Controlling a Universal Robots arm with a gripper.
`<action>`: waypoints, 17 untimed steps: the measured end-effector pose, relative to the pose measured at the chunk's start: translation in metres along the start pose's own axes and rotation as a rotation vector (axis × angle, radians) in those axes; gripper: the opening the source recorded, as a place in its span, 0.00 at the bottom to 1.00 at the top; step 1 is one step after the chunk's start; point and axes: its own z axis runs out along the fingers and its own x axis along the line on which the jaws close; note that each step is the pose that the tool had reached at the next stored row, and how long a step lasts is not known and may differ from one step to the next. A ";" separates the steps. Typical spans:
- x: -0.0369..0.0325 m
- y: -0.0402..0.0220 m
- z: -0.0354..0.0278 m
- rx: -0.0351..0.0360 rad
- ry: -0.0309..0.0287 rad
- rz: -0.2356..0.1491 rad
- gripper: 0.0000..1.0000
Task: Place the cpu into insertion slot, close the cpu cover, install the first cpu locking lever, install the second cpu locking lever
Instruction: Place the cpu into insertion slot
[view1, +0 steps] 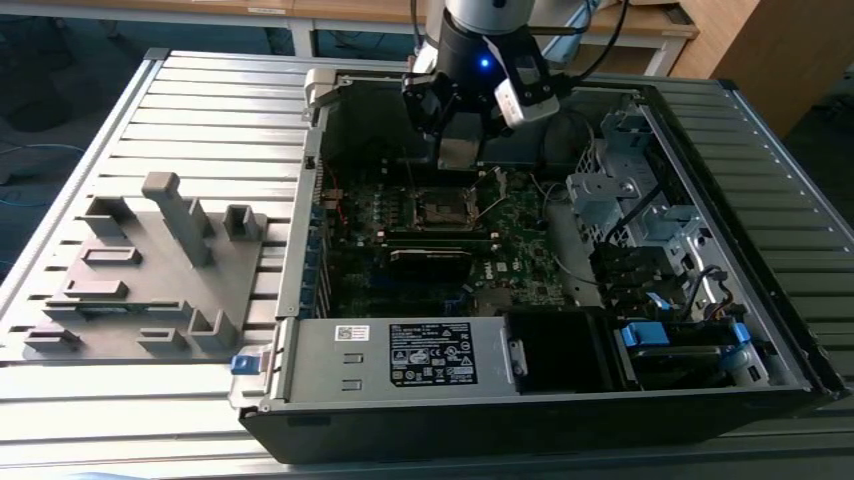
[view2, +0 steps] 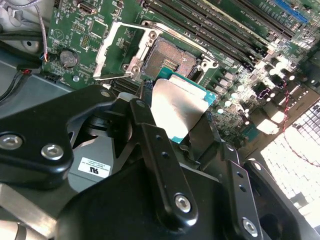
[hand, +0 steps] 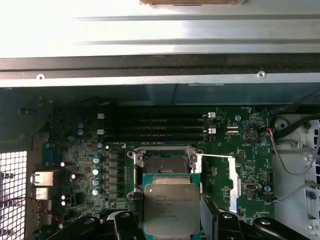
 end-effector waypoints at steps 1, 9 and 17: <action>0.0000 0.0000 0.0003 0.0000 0.0000 0.000 0.54; 0.0000 -0.0001 0.0011 0.0000 0.0000 0.000 0.54; -0.0001 -0.0004 0.0040 0.0001 0.0000 0.000 0.54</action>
